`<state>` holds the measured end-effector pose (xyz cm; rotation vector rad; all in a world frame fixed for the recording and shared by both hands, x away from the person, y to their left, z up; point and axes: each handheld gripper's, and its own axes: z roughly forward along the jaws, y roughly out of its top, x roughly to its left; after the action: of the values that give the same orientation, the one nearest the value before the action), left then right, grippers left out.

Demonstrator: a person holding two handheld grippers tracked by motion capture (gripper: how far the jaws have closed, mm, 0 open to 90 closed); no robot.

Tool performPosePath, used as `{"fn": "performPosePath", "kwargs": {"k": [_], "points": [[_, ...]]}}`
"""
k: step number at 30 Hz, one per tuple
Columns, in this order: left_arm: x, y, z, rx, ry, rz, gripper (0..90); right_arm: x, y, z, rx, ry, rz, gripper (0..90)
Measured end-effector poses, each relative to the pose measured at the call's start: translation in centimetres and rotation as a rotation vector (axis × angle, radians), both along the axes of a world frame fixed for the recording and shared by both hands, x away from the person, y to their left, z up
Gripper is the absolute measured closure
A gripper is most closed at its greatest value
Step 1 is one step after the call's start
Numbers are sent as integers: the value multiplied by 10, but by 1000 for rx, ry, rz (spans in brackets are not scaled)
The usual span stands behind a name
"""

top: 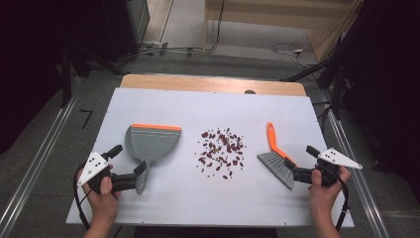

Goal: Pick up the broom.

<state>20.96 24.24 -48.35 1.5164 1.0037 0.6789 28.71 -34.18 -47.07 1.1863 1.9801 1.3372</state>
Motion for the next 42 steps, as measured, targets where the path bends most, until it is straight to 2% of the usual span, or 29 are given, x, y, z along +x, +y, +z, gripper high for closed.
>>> {"fn": "performPosePath", "kwargs": {"k": [5, 10, 16, 23, 24, 26, 29, 30, 32, 33, 34, 36, 37, 39, 40, 41, 42], "points": [[1, -1, 0, 3, 6, -2, 0, -1, 2, 4, 8, 4, -5, 0], [0, -2, 1, 4, 3, 0, 0, -3, 5, 19, 5, 19, -24, 0], [0, -4, 2, 7, 2, -4, 0, 2, 10, 31, -37, 43, -32, 0], [-1, -9, 2, 26, 5, -24, 0, 27, 19, 52, -61, 100, -17, 0], [-1, -10, 3, 30, 6, -26, 0, 35, 23, 58, -72, 115, 2, 0], [-2, -10, 3, 23, 8, -27, 0, 40, 25, 60, -77, 121, 10, 0], [-3, -10, 3, 25, 10, -32, 0, 58, 32, 65, -78, 164, 20, 0], [-3, -10, 3, 24, 11, -34, 0, 58, 32, 65, -78, 164, 20, 0], [-3, -11, 3, 25, 15, -37, 0, 67, 36, 65, -101, 185, 22, 0], [-3, -11, 3, 25, 17, -38, 0, 75, 40, 65, -123, 211, 25, 0], [-3, -11, 2, 26, 18, -39, 0, 75, 40, 65, -123, 211, 25, 0], [-2, -11, 2, 34, 22, -42, 0, 90, 47, 63, -159, 257, 27, 0], [-2, -11, 2, 33, 24, -43, 0, 90, 47, 63, -159, 257, 27, 0], [-1, -11, 1, 35, 26, -44, 0, 99, 51, 61, -178, 293, 27, 0], [-1, -11, 1, 37, 26, -45, 0, 108, 55, 57, -189, 333, 44, 32], [-1, -11, 1, 37, 26, -47, 0, 113, 57, 54, -197, 354, 53, 35], [-1, -11, 1, 39, 28, -48, 0, 113, 57, 54, -197, 354, 53, 35]]}}
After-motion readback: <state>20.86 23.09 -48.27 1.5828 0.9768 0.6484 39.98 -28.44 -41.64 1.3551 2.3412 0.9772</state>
